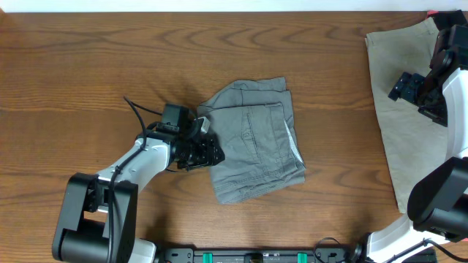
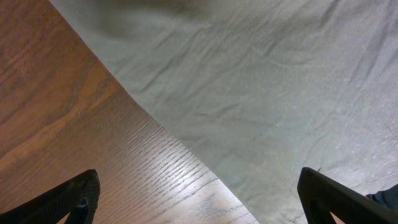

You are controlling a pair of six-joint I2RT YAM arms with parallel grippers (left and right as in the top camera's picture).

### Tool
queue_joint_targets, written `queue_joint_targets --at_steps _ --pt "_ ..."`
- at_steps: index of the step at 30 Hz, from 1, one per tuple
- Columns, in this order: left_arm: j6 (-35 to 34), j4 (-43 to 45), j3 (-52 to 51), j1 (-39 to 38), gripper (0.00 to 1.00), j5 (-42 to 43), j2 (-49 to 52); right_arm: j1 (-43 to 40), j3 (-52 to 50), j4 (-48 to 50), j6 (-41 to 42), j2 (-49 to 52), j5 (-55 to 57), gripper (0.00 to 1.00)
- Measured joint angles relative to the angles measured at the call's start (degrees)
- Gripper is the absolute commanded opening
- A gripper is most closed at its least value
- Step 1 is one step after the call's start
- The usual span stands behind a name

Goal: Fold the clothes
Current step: 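Move the left gripper to the folded shorts' left side and grasp, then drag the folded shorts to the back-left corner of the table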

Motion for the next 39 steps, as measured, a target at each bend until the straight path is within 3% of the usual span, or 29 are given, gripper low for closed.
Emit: queue_joint_targets --at_steps 4,6,16,21,33,39 --pt "-0.92 1.29 -0.02 0.0 0.23 -0.55 0.02 0.0 0.0 0.0 0.0 0.0 0.0 0.99" --pt "-1.42 1.6 -0.02 0.0 0.06 -1.38 0.02 0.0 0.0 0.0 0.0 0.0 0.0 0.99" --pt "-4.11 8.52 -0.09 0.22 0.06 -8.35 0.02 0.0 0.0 0.0 0.0 0.0 -0.02 0.99" --pt "-6.75 15.06 -0.13 5.33 0.06 -11.76 0.02 0.0 0.0 0.02 0.0 0.0 -0.02 0.99" --pt "-13.92 19.06 -0.13 41.18 0.06 -14.64 0.33 0.0 0.0 0.02 0.0 0.0 -0.02 0.99" --pt "-21.31 11.72 -0.13 54.12 0.06 -15.1 0.33 0.0 0.0 0.0 0.0 0.0 -0.02 0.99"
